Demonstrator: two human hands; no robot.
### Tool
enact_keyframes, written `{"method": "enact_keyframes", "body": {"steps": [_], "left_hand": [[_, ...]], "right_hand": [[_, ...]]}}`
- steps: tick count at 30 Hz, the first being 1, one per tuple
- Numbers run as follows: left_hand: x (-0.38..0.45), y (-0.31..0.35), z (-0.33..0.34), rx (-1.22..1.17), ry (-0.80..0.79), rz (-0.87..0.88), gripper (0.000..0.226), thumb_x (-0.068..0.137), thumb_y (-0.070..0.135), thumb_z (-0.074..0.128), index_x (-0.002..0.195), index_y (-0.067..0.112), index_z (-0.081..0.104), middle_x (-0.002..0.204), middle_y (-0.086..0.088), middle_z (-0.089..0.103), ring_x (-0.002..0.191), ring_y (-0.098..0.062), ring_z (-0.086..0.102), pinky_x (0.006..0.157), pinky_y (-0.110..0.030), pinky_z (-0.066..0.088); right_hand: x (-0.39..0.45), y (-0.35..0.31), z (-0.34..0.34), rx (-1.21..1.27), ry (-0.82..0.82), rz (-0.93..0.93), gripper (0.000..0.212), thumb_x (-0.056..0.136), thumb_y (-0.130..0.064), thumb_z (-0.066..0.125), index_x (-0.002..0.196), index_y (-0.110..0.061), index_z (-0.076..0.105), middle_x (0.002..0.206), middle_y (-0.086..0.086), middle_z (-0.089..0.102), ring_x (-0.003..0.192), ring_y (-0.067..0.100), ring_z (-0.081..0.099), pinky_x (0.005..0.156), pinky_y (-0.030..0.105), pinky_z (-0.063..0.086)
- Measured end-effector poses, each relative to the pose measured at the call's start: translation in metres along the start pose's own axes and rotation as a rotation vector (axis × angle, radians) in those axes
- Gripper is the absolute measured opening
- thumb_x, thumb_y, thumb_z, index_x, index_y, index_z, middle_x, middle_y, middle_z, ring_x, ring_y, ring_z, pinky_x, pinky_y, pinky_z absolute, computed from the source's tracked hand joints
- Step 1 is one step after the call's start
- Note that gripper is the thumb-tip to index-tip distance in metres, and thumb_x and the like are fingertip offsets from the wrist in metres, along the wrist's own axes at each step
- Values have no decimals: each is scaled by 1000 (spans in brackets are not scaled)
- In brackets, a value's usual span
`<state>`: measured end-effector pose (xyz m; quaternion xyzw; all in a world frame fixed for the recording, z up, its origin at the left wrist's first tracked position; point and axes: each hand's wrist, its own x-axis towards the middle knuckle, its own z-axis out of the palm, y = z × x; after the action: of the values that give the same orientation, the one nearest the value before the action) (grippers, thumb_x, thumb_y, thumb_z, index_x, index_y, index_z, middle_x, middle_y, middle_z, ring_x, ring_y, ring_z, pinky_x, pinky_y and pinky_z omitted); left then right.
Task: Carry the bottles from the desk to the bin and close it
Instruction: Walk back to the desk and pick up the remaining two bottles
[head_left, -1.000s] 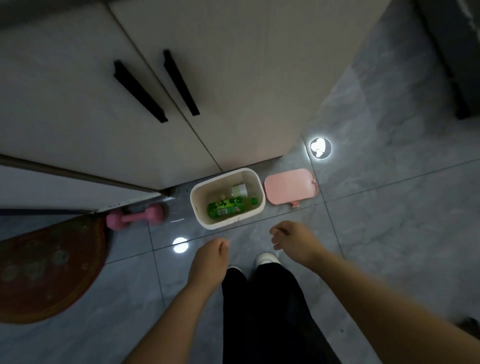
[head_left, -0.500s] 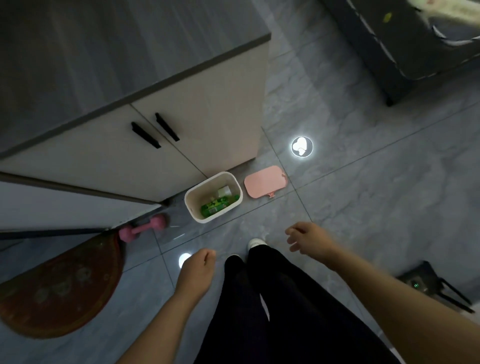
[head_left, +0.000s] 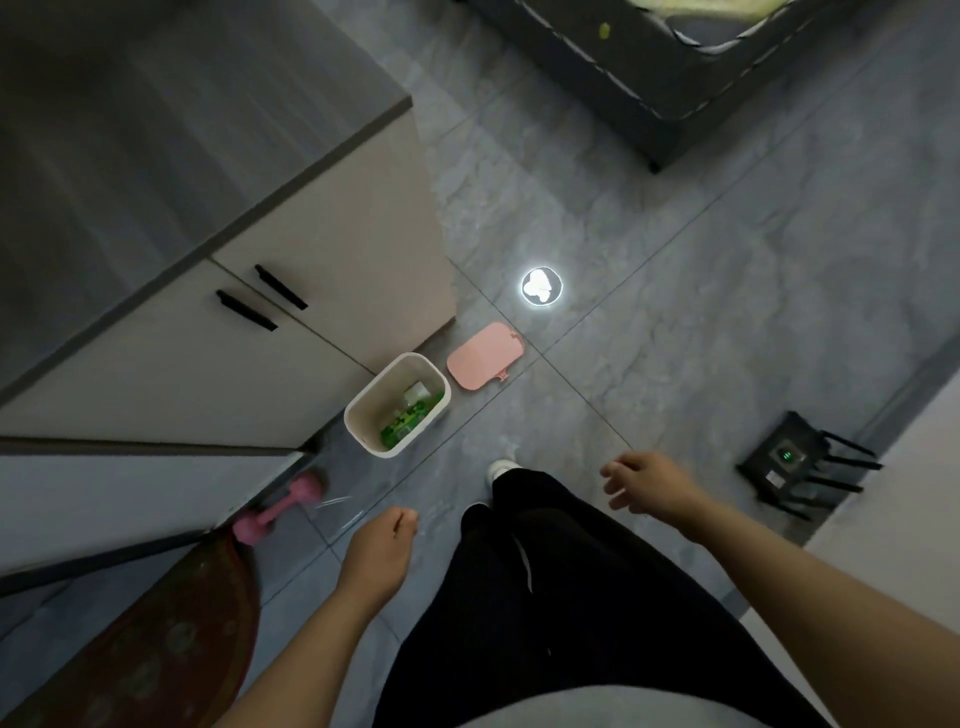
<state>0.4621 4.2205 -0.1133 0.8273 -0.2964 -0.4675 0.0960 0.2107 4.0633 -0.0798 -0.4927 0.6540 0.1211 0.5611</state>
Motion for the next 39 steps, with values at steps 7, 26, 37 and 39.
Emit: {"method": "enact_keyframes", "body": {"steps": [7,26,37,39], "left_hand": [[-9,11,7,67,-99,29,27,95,19,42,74,15,57,91,-17,67,87,-32,63,83,-43,48],[43,162,40,278,-175,136,25,95,14,43,75,14,57,91,-21,67,88,-34,62,81,-41,49],[105,250,25,371,-171,139,40,93,12,48,55,23,49,62,-3,56,69,-21,51,64,-30,34],[120,277,22,395,-192,158,39,94,11,47,57,24,50,67,-5,58,70,-20,52,64,-28,34]], "right_hand": [[-29,58,-7,120,77,109,31,98,-13,40,113,6,59,107,24,64,80,23,59,61,22,43],[-19,131,-139,550,226,263,23,97,-10,41,102,2,60,90,16,59,64,19,56,58,26,39],[21,103,-217,719,331,304,27,97,-10,39,108,5,59,91,18,59,67,24,55,58,26,37],[22,105,-224,745,356,346,30,97,-9,38,111,9,57,86,17,59,66,23,53,57,26,36]]}}
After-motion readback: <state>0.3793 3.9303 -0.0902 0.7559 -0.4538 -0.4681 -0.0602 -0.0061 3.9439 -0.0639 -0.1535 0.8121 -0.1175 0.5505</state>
